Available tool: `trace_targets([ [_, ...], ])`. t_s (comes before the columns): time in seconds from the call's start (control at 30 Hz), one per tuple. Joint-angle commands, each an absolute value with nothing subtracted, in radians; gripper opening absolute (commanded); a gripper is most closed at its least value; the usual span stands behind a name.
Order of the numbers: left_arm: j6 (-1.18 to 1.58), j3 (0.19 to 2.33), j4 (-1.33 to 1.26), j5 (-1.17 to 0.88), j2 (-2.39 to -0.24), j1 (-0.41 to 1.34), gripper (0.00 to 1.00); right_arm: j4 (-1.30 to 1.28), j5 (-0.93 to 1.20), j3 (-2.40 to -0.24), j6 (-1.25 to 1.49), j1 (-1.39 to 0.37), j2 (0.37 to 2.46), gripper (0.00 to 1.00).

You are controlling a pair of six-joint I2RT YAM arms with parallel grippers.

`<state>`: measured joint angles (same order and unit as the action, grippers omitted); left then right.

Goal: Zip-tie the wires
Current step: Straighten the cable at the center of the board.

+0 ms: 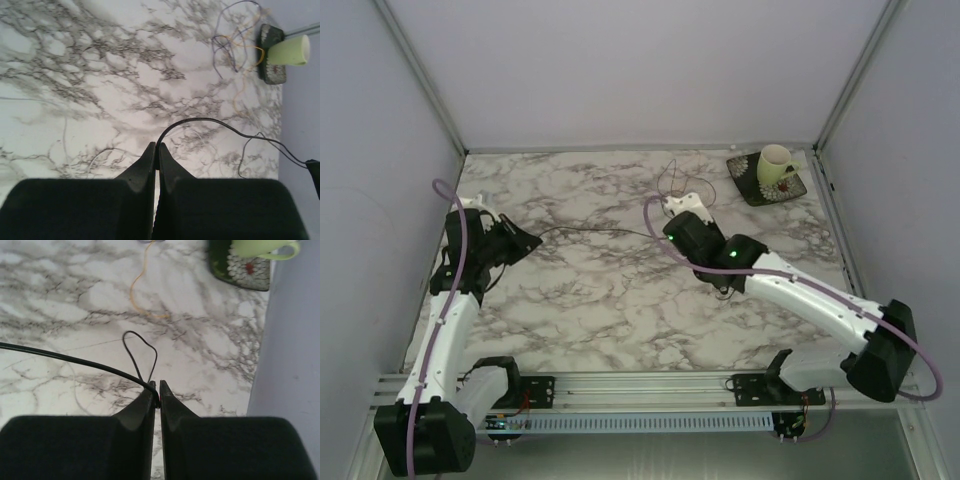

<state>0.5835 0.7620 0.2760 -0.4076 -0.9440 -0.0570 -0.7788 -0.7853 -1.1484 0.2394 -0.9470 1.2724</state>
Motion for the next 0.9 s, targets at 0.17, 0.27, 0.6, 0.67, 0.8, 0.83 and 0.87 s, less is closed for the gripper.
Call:
trace_targets([
  [0.17,0.46,0.822,0.445,-0.171,-0.986,-0.063,0.0,-0.6,-0.555,-1.1,0.212,-0.952,1.434,0.07],
  [0.27,0.426,0.834,0.486,-0.088,-0.99,-0.071,0.0,-0.57,-0.499,-1.103,0.199,-0.954,1.49,0.08],
  [0.6,0.396,0.804,0.515,0.084,-1.005,-0.1,0.0,-0.528,-0.393,-1.151,0.16,-0.962,1.669,0.13],
  [0.67,0.411,0.795,0.504,0.101,-1.008,-0.114,0.0,-0.525,-0.388,-1.18,0.159,-0.968,1.693,0.13],
  [0.8,0.429,0.773,0.485,0.138,-0.993,-0.144,0.0,-0.512,-0.362,-1.214,0.149,-0.973,1.727,0.13],
  [0.83,0.432,0.771,0.488,0.157,-0.994,-0.152,0.0,-0.51,-0.357,-1.221,0.147,-0.974,1.737,0.14],
  [0.87,0.436,0.769,0.492,0.182,-0.995,-0.159,0.0,-0.509,-0.356,-1.229,0.144,-0.975,1.747,0.15],
])
